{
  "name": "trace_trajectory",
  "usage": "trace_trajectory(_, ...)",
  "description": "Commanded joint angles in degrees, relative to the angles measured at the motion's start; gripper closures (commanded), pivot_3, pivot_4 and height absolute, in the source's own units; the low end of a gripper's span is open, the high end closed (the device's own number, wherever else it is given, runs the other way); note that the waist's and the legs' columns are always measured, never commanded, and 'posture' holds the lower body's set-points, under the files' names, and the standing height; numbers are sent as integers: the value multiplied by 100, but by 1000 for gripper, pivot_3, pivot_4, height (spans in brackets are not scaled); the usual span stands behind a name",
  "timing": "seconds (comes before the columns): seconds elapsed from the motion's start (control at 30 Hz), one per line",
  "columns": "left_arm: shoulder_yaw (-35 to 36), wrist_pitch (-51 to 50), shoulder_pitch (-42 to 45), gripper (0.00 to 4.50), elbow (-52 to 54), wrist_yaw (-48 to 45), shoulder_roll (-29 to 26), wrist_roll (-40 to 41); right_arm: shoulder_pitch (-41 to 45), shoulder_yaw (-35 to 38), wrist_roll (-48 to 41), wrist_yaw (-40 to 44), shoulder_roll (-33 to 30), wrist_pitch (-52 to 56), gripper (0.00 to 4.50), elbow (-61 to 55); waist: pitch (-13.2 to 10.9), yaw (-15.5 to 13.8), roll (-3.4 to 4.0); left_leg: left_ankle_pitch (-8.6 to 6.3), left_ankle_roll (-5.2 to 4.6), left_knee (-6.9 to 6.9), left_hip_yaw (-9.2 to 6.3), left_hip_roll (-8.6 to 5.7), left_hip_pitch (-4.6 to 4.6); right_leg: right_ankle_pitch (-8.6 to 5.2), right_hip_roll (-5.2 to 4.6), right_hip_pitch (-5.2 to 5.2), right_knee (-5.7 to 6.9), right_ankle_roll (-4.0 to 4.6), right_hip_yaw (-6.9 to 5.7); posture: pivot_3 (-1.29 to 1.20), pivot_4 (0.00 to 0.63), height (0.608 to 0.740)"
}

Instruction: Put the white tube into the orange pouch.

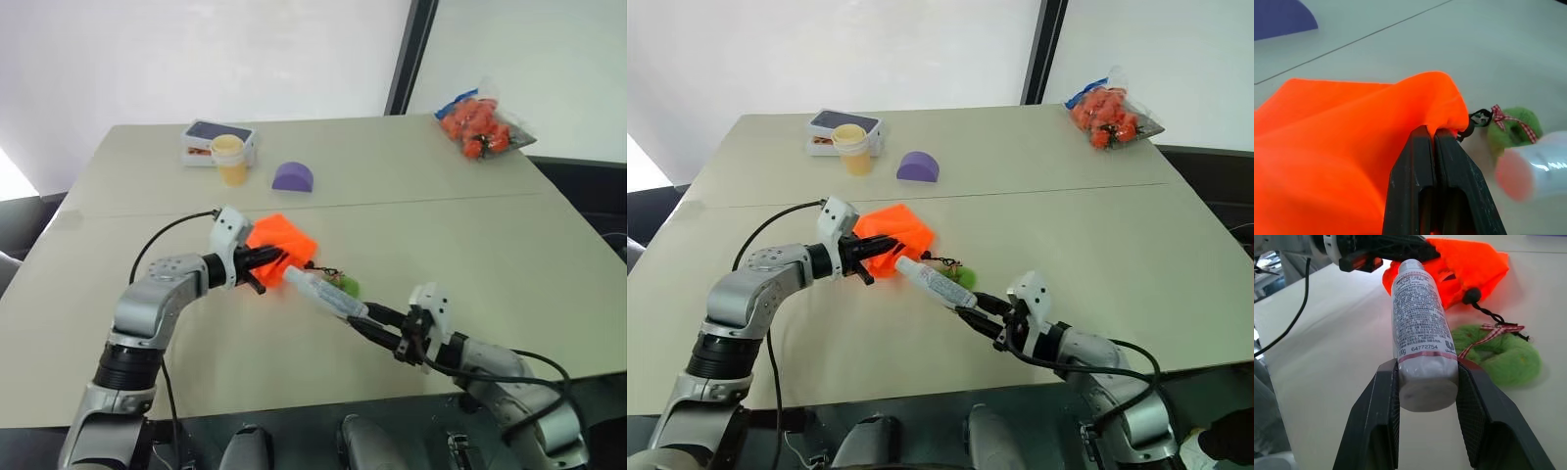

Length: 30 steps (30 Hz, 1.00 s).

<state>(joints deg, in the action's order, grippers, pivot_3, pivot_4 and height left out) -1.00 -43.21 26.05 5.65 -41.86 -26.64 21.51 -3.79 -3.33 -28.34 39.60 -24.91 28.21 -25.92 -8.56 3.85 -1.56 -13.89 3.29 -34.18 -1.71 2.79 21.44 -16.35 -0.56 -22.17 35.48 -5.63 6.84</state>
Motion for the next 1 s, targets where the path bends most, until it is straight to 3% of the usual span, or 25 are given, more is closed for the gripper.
trace_trajectory(0.03,11,106,130,4500,148,-51,-21,81,323,-88,155,-262,213,-135,3182,118,0,-2,-1,0,0,0,0,0,0,3,0,0,0,6,0,0,150,723)
trace_trajectory(0.4,-45,-6,73,4500,543,-63,-85,195,955,-303,660,-639,630,-311,3182,701,0,-3,-1,0,0,1,1,0,0,10,0,-1,0,15,-1,0,150,723)
trace_trajectory(0.67,-364,22,43,4500,643,116,-32,-1,899,-459,719,-584,626,-267,3182,552,0,0,-1,0,0,2,0,0,1,11,0,-1,2,14,-1,0,150,723)
trace_trajectory(1.0,-703,-106,-100,4500,1144,295,-29,-88,1645,-733,1099,-1005,1064,-157,3182,1132,1,5,-1,0,0,1,-1,0,-1,11,1,-3,7,14,-1,0,150,723)
